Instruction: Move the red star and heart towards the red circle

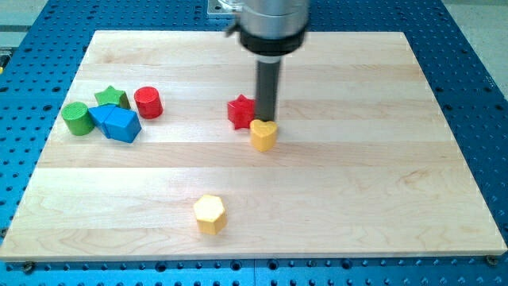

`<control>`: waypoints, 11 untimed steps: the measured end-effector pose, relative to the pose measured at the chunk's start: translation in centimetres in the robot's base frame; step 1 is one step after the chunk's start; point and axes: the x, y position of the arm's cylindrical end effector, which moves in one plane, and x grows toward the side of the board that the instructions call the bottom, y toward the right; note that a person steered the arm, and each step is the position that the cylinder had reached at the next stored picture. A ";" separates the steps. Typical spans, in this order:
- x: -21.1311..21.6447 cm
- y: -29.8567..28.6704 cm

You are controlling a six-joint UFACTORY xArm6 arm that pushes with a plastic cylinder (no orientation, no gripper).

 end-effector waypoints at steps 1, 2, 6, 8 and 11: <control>-1.3 2.4; -1.8 -4.6; 3.7 14.3; 5.1 3.0; 0.8 -3.2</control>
